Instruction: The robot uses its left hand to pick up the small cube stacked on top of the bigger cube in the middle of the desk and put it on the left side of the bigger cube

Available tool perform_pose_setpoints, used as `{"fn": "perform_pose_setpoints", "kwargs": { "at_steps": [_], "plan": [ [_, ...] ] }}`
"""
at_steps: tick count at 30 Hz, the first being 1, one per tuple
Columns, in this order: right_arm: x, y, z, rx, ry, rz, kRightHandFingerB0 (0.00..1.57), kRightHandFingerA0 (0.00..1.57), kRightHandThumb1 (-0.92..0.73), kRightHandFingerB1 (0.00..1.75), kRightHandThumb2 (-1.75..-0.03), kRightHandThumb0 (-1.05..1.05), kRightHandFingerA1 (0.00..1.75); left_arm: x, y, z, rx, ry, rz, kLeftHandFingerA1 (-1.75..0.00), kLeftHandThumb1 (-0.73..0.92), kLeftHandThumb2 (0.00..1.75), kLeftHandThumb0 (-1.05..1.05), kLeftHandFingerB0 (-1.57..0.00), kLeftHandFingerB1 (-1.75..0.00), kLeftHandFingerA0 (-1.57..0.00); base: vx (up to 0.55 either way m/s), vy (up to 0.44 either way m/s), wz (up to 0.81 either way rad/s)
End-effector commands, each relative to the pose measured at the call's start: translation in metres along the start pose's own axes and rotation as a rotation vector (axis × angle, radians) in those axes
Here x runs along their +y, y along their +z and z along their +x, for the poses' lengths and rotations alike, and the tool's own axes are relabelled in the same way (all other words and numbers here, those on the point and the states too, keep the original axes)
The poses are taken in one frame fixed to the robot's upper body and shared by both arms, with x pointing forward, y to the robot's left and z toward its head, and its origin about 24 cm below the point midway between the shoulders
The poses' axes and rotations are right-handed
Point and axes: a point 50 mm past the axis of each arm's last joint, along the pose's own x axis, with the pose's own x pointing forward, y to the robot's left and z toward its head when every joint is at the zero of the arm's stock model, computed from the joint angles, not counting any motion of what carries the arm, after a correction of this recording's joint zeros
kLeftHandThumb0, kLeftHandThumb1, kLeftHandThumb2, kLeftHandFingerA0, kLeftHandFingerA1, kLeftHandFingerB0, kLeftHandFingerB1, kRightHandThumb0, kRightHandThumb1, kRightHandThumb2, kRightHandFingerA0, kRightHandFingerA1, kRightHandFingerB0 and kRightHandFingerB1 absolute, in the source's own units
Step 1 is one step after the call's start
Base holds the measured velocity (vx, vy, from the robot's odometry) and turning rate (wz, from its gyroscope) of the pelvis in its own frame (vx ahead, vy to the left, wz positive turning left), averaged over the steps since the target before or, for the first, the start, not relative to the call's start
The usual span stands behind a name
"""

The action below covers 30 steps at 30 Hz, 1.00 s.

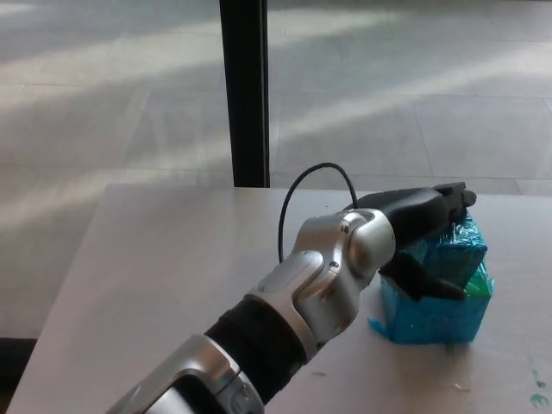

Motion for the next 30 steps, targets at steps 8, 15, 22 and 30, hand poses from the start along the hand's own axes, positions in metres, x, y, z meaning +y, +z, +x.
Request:
{"fn": "perform_pose_setpoints", "kwargs": {
  "at_steps": [8, 15, 22, 30],
  "plan": [
    [-0.004, 0.004, 0.004, -0.005, -0.01, -0.032, 0.48, 0.57, -0.58, 0.82, -0.76, -0.77, 1.09, -0.034, 0.004, 0.007, -0.014, 0.304, -0.139, -0.94, 0.67, 0.67, -0.23, -0.74, -0.68, -0.72, 0.0, 0.0, 0.0],
    [-0.005, 0.006, 0.002, -0.014, -0.011, -0.065, 0.5, 0.56, -0.61, 0.81, -0.84, -0.73, 1.07, -0.037, -0.01, 0.008, 0.051, 0.285, 0.012, -1.66, 0.61, 0.69, -0.13, -0.68, -1.22, -0.85, 0.0, 0.0, 0.0],
    [-0.003, 0.003, 0.003, -0.012, -0.022, -0.064, 0.54, 0.57, -0.67, 0.79, -0.88, -0.74, 1.02, -0.037, -0.021, 0.007, 0.073, 0.26, 0.052, -1.75, 0.56, 0.83, -0.15, -0.6, -1.72, -0.82, 0.0, 0.0, 0.0],
    [-0.004, 0.001, 0.003, 0.004, -0.034, -0.068, 0.56, 0.6, -0.7, 0.78, -0.84, -0.76, 1.01, -0.029, -0.025, 0.006, 0.049, 0.289, 0.078, -1.21, 0.67, 0.81, -0.17, -0.73, -0.99, -0.79, 0.0, 0.0, 0.0]
  ]
}}
